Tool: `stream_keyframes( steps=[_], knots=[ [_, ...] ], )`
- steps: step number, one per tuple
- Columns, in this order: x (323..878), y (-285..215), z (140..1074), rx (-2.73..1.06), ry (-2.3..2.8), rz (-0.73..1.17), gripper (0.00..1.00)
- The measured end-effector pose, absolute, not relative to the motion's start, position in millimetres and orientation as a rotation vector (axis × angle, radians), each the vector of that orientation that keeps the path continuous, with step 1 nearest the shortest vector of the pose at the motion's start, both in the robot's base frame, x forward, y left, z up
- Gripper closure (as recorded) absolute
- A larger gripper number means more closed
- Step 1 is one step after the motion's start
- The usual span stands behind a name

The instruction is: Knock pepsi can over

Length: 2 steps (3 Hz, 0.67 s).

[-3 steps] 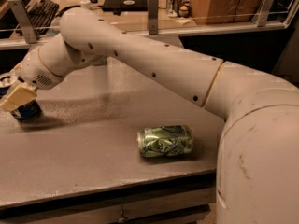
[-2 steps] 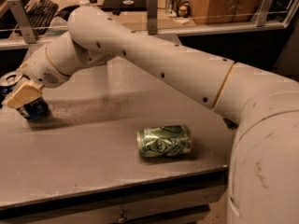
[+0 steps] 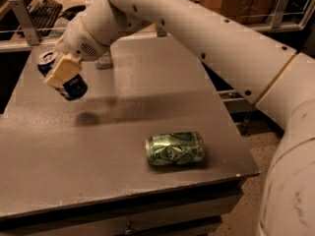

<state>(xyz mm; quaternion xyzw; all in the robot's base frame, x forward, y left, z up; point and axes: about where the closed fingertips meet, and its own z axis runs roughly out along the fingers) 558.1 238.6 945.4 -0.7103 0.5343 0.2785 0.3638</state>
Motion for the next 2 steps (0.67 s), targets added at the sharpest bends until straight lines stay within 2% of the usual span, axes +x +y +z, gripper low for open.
stream_keyframes(
  steps=[1, 2],
  knots=[
    [576, 208, 949, -1.969, 1.433, 0.570, 1.00],
    [570, 189, 931, -2.157, 1.479, 0.464, 1.00]
  ],
)
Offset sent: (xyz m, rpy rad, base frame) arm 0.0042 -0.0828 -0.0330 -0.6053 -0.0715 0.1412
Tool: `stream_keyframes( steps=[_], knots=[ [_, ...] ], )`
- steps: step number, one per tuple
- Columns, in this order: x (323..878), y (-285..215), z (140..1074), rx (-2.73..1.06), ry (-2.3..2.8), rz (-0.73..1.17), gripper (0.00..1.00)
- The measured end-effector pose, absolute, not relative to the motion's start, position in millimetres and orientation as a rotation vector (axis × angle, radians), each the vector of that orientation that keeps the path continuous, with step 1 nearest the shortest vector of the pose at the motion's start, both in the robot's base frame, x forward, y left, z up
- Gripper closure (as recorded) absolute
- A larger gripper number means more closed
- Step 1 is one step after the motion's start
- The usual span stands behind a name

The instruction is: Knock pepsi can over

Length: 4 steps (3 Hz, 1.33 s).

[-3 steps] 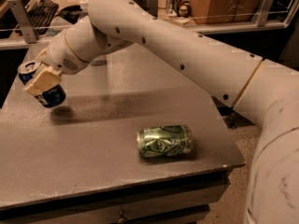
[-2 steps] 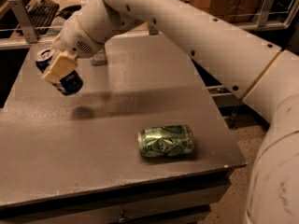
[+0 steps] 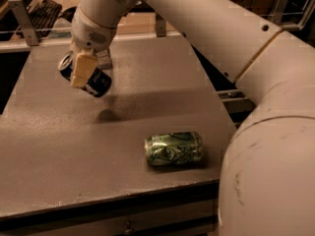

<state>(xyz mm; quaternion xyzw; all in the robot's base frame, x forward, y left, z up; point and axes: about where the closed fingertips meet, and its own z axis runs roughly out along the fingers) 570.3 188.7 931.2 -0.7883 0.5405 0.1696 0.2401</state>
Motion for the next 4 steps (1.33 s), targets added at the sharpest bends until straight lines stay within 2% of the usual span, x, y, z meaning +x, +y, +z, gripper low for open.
stream_keyframes(
  steps=[1, 2, 3, 4],
  knots=[
    [558, 187, 912, -2.304, 1.482, 0.404, 1.00],
    [547, 194, 902, -2.380, 1.468, 0.384, 0.82],
    [539, 204, 899, -2.414, 1.442, 0.381, 0.59],
    [528, 219, 899, -2.438, 1.399, 0.393, 0.27]
  ],
)
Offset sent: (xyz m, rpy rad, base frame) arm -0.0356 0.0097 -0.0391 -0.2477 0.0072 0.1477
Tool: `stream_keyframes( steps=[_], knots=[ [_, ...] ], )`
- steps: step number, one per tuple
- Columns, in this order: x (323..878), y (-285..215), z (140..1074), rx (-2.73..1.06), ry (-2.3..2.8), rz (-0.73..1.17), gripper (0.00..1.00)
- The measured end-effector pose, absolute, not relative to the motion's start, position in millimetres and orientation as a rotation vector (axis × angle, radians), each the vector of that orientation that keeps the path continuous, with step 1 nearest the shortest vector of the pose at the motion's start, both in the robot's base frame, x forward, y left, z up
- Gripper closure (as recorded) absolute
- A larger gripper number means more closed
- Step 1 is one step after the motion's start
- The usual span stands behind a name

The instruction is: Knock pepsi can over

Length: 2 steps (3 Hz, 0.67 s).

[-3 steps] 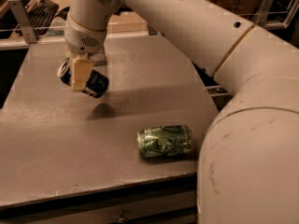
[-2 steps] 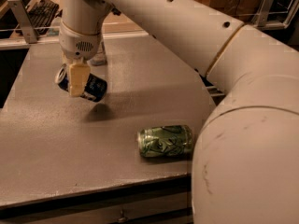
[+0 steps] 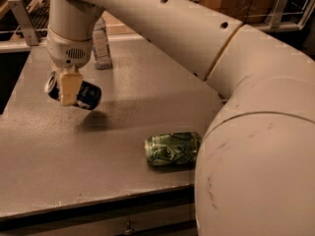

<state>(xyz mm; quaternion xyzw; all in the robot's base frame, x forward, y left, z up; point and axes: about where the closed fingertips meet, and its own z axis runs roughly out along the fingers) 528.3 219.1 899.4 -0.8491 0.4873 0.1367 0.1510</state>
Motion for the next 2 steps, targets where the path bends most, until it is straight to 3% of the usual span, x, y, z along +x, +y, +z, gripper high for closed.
stream_keyframes(
  steps=[1, 2],
  knots=[
    [521.3, 226.9, 899.0, -2.449, 1.377, 0.404, 0.04],
    [513.8, 231.4, 896.7, -2.456, 1.365, 0.417, 0.00]
  ],
)
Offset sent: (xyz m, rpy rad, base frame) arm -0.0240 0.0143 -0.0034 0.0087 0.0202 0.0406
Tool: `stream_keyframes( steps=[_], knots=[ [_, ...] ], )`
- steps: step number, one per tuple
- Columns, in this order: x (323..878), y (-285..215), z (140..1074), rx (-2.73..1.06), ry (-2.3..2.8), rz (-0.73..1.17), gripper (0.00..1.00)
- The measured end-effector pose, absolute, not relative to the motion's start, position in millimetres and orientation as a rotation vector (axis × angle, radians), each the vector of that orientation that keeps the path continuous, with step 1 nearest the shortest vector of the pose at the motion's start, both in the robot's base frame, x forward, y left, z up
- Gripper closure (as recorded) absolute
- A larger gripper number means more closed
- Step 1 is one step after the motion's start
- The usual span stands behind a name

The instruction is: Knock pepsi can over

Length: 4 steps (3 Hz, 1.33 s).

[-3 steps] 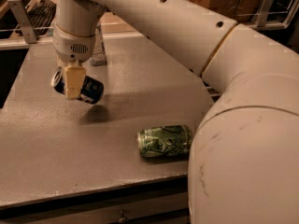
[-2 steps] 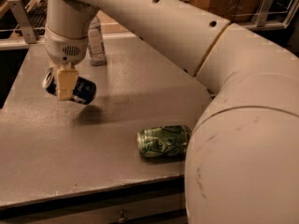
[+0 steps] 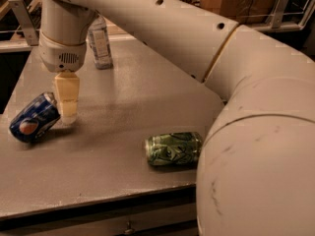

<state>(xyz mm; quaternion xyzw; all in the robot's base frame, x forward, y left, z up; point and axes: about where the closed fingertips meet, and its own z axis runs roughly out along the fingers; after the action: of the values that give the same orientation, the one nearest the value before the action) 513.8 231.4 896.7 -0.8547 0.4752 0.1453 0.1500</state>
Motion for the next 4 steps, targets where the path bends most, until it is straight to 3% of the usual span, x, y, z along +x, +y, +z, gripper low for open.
stream_keyframes(
  steps=[2, 4],
  knots=[
    [503, 228, 891, -2.425, 1.371, 0.474, 0.00],
    [515, 155, 904, -2.121, 1.457, 0.606, 0.00]
  ],
)
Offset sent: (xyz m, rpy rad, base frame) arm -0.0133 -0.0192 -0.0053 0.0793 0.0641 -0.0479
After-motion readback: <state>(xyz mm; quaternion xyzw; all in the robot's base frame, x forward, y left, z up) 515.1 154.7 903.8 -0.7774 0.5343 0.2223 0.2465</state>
